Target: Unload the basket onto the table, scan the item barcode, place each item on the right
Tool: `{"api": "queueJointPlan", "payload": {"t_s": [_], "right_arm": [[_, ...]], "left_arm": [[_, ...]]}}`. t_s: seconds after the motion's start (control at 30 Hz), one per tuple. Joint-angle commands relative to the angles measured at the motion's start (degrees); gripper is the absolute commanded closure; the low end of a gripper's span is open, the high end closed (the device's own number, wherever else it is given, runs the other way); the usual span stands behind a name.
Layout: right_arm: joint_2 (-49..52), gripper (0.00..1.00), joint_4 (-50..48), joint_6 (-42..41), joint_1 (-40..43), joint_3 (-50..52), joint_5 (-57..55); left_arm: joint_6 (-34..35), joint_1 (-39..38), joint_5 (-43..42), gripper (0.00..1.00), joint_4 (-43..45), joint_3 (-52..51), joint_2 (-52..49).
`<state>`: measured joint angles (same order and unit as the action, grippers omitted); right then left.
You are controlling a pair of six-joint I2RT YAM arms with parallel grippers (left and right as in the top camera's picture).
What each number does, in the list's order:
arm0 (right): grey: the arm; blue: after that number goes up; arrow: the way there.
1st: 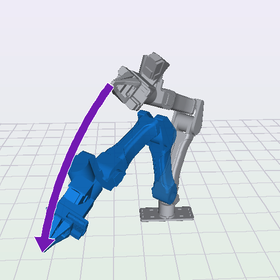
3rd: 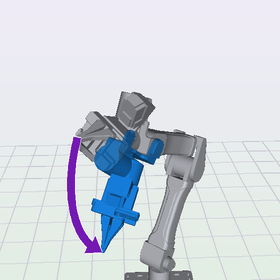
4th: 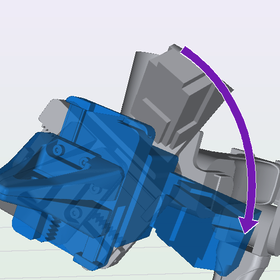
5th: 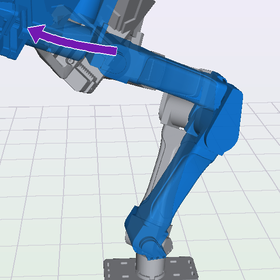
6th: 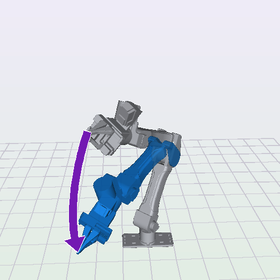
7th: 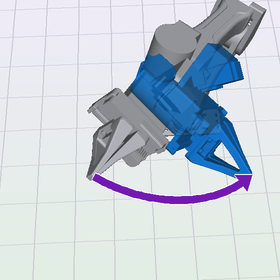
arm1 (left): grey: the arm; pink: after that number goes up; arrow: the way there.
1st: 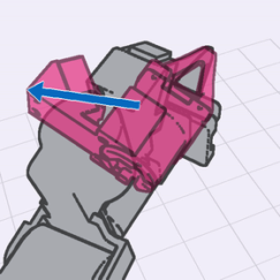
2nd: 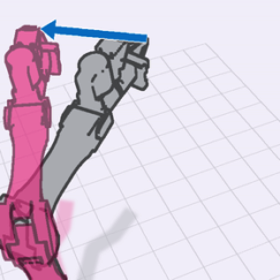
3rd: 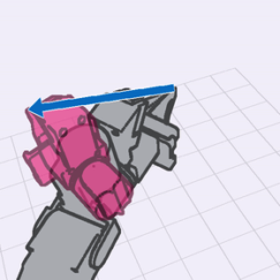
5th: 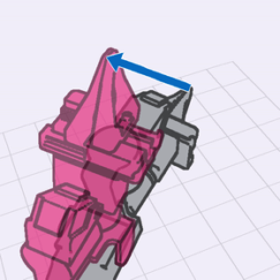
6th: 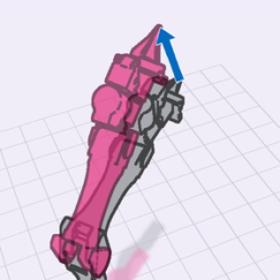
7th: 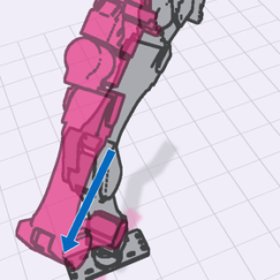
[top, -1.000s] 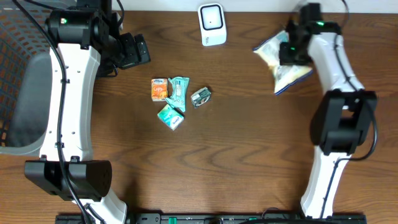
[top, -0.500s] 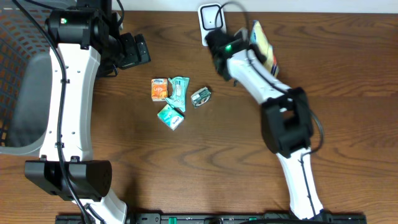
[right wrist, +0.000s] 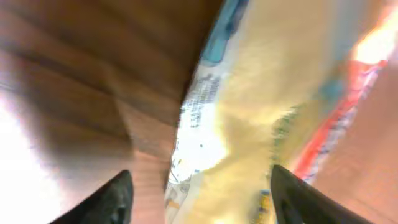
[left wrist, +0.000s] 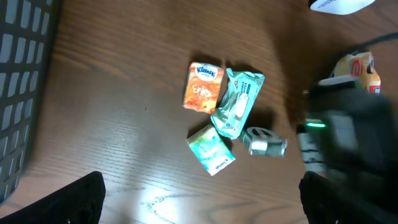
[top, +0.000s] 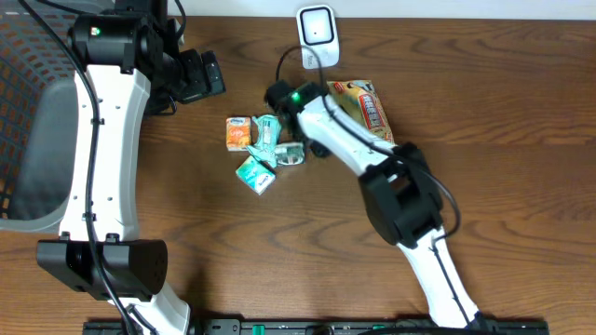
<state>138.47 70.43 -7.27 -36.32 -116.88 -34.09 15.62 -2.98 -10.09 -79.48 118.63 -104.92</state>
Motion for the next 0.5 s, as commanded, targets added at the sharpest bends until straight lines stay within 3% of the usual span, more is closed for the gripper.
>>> {"api": "queueJointPlan", "payload": {"t_s": [0.0, 0.2, 0.47], "right_arm": [[-9.8, 0.29, -0.3, -0.8, 4.5, -5.0, 9.6], [-13.4, 0.28, -2.4, 0.8, 13.8, -5.2, 23.0], [-7.1, 0.27, -2.9, 5.9, 21.3, -3.4, 42.7]], "left_arm": [[-0.3, 0.3, 0.7, 0.02, -0.2, 0.2, -0.3], [-0.3, 0.3, 0.7, 0.02, -0.2, 0.2, -0.3], [-0.3, 0.3, 0.7, 0.02, -0.2, 0.2, -0.3]]}}
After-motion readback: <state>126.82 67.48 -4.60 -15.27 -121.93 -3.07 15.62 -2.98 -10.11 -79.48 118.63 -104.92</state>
